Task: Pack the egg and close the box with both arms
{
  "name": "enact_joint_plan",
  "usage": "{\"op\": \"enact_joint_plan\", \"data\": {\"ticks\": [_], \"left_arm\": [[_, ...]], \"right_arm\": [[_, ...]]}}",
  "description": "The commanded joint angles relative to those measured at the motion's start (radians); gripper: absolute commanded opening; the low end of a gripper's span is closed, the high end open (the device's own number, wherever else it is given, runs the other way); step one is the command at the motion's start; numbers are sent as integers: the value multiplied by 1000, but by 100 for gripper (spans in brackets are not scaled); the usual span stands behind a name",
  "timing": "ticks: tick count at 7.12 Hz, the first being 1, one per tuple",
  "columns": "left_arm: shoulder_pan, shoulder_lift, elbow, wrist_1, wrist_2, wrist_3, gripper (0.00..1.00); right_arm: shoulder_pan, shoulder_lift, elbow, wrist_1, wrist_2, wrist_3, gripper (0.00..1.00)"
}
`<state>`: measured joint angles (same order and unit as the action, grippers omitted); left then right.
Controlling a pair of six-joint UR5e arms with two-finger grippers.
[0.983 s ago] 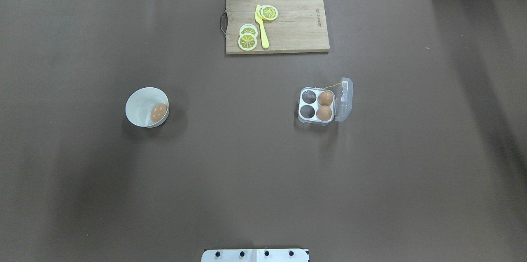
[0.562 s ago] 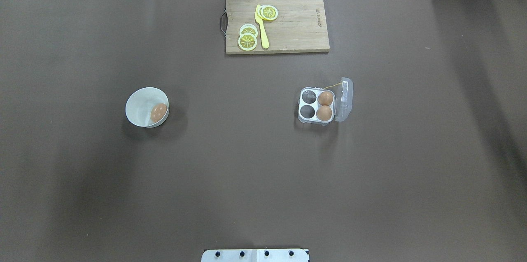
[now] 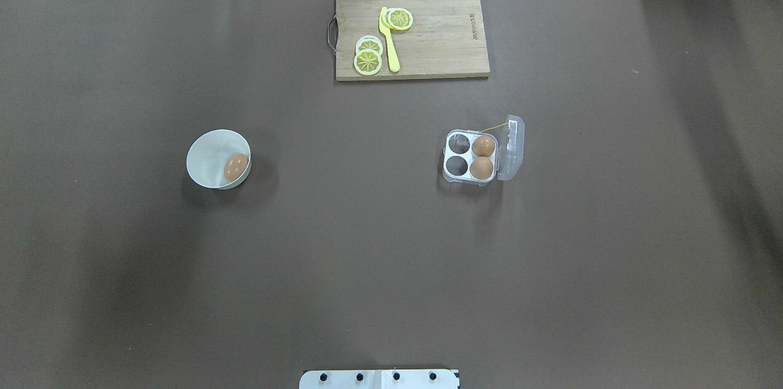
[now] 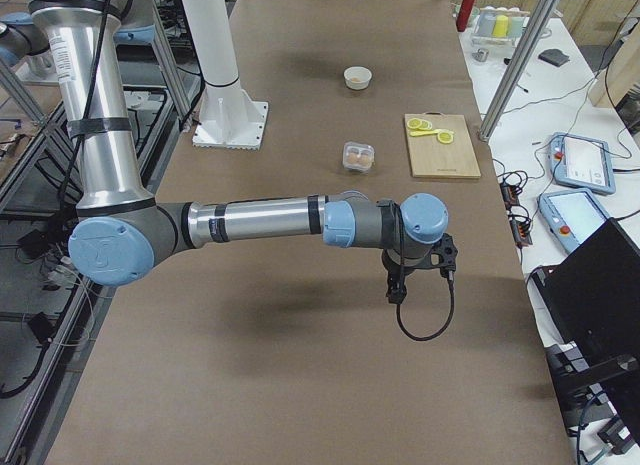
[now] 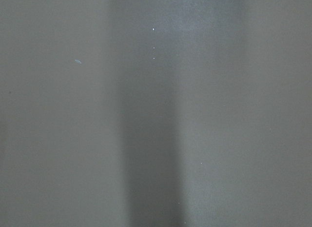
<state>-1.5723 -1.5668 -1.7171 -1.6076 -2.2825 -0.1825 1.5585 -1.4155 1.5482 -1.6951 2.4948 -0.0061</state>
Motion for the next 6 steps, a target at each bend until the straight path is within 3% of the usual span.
{"op": "enact_joint_plan", "data": {"ticks": [1,5,6], "left_arm": [[2,11,1,-3,0,2,98],[51,-24,-71,-12,-18,-17,98],[60,-35,-59,-15,-99,-29,98]], "right_arm": [[0,1,1,0,1,0,100],[0,1,6,8,6,44,100],[0,0,7,8,15,44,100]]}}
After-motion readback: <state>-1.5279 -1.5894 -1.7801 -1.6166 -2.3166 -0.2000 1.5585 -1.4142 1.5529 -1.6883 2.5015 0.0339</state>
